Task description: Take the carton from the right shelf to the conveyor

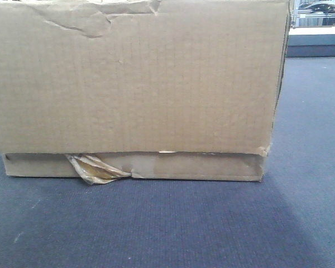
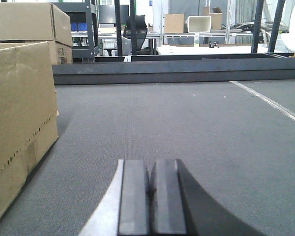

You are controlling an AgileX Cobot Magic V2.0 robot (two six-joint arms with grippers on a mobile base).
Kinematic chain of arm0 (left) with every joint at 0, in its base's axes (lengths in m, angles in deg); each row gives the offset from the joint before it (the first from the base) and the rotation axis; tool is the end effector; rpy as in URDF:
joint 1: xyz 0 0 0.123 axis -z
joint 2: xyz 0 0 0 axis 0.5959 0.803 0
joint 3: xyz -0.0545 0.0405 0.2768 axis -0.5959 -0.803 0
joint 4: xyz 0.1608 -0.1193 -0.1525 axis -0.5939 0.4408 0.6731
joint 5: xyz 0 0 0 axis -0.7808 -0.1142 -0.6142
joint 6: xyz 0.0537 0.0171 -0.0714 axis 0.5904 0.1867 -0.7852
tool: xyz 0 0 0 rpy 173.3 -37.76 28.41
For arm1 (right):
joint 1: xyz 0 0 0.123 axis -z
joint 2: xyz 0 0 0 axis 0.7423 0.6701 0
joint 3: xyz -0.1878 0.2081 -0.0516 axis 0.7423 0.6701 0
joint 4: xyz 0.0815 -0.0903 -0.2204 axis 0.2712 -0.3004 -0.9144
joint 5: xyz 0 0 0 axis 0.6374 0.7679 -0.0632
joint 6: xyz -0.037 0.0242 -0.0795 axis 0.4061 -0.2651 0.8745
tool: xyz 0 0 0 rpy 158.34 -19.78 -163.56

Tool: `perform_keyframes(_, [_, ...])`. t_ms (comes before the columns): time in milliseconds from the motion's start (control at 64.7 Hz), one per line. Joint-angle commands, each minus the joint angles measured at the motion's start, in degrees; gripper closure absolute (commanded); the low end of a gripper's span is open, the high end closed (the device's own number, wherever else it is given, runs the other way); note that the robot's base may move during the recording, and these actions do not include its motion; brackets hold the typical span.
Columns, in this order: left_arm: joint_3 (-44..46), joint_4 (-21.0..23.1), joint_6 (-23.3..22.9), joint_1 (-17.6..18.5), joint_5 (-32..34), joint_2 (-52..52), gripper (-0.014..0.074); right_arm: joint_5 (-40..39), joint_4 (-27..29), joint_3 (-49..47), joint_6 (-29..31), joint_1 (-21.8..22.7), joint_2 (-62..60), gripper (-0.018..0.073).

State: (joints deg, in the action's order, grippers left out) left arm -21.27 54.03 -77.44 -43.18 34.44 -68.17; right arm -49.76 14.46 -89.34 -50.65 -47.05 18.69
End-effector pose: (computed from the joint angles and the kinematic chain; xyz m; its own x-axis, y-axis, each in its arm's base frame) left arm 0.0565 0.0068 0.2077 0.0347 -0.0164 -0.9993 -0.1160 0.9930 -0.0203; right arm 0.0571 -0.0004 0.2086 0.0333 0.0496 -0.9982 0.0093 0.9987 0.0499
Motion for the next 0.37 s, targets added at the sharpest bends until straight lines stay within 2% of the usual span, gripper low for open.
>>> perform_keyframes(0, [0.14, 0.32, 0.06, -0.05, 1.15, -0.27, 0.0582, -1.44, 0.14, 0.0, 0.5, 0.19, -0.47, 0.0637])
perform_keyframes(355, [0.14, 0.32, 0.06, -0.05, 1.15, -0.27, 0.0582, -1.44, 0.14, 0.0, 0.5, 0.19, -0.47, 0.0637])
